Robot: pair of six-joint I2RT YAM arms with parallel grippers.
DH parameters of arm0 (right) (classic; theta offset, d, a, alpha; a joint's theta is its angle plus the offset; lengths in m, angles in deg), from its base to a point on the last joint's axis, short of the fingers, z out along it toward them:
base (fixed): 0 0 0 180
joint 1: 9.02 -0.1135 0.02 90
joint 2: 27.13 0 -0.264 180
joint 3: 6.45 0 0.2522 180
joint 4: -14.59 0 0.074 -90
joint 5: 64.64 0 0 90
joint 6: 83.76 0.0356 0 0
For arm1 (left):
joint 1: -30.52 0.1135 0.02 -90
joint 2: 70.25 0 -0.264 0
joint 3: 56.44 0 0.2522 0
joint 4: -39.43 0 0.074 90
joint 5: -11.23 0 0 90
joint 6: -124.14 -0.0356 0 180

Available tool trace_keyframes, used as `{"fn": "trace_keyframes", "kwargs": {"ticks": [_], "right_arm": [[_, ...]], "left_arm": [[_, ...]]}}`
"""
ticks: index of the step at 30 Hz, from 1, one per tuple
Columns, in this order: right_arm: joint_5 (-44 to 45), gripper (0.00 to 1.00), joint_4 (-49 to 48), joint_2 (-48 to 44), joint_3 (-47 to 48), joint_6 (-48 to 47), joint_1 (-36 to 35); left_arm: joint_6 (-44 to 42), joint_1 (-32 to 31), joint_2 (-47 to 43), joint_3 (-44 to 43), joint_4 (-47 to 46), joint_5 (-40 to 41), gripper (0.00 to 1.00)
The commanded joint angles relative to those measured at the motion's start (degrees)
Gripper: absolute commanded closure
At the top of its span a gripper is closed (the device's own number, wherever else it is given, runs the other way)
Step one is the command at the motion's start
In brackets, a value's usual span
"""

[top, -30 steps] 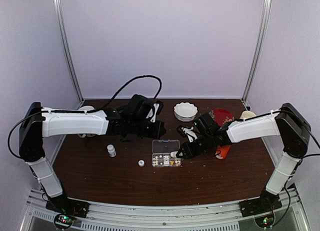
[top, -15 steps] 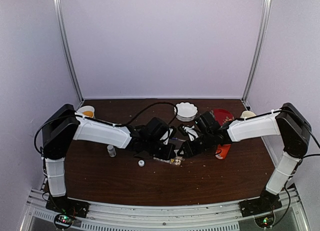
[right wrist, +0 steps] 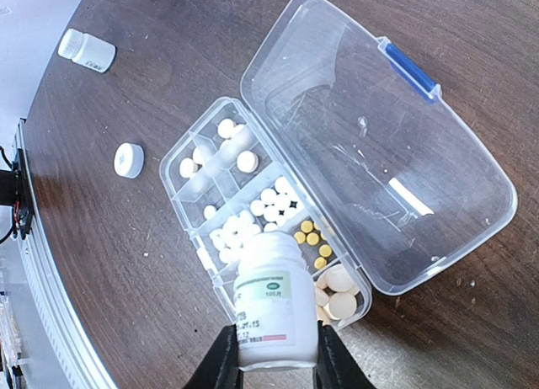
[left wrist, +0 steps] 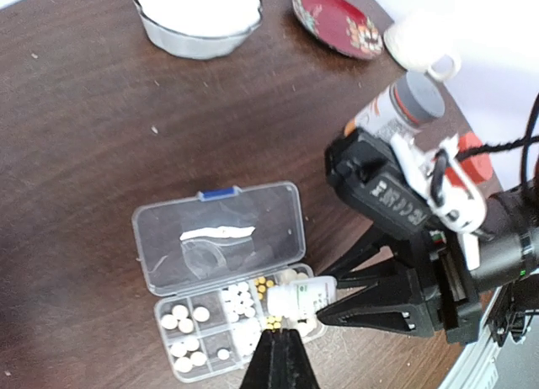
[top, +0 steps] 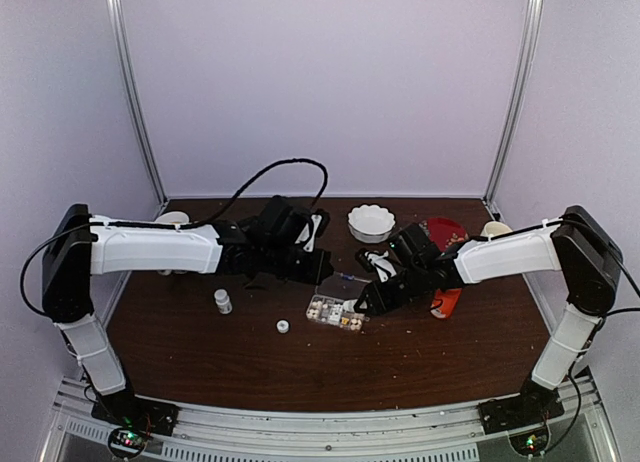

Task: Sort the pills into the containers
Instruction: Pour the pill into the compartment of the pill container.

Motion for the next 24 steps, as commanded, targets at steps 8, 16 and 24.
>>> {"fn": "trace_keyframes", "kwargs": {"ticks": [8, 16, 24], "right_arm": [[1.03, 1.00, -3.38, -1.74, -1.43, 0.47, -0.03], [0.88, 1.00, -8.13, -4.35, -5.29, 1.95, 0.19], [0.69, 1.00, -18.31, -9.85, -12.05, 3.39, 0.27]], "left_arm": [[-0.99, 2.88, -8.12, 9.75, 1.71, 5.86, 1.00], [-1.70, 3.43, -10.20, 11.84, 5.43, 7.67, 0.98], [-3.17, 3.52, -9.07, 11.52, 10.19, 7.07, 0.79]]}}
